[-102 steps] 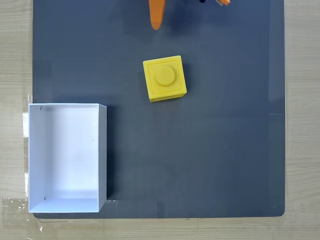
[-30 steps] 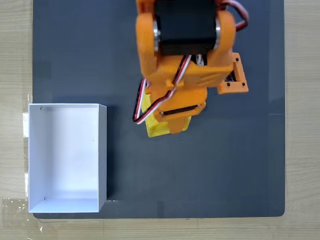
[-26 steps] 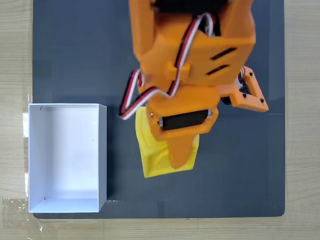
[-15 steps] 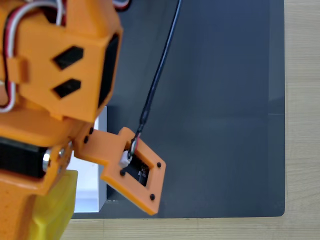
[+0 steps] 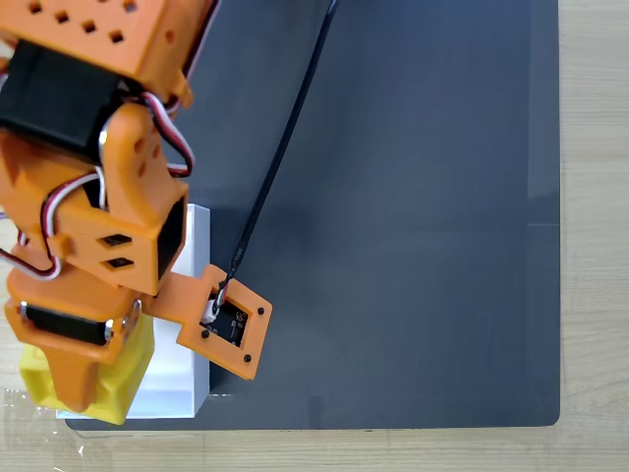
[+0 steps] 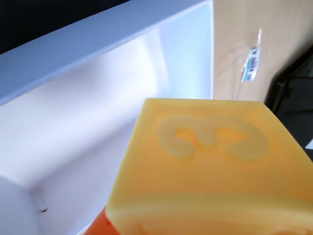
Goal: Grasp a yellow block and put it in the box
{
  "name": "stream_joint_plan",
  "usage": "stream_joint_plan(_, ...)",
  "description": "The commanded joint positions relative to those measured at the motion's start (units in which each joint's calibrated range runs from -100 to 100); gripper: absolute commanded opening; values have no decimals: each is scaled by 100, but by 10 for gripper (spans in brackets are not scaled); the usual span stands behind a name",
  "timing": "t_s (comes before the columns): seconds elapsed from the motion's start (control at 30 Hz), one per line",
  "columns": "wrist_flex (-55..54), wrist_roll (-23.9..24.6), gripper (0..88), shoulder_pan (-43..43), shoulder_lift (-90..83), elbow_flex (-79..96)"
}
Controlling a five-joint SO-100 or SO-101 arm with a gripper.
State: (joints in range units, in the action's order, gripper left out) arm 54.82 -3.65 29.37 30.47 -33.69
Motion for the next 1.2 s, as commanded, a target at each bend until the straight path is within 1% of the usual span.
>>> stream_joint_plan(0.0,198,-71,207,25,89,-299)
stream_joint_plan(0.17,608,-186,207,42,352,-290)
stream_joint_plan(0.57,922,-197,209,101,699,-290)
stream_joint_plan(0.63,1027,-239,234,101,699,-290)
stream_joint_plan(0.77,1114,-312,365,101,674,-299)
stream_joint_plan(0.87,1114,-312,422,110,640,-299)
stream_joint_plan(1.17,1123,-312,431,110,368,-326)
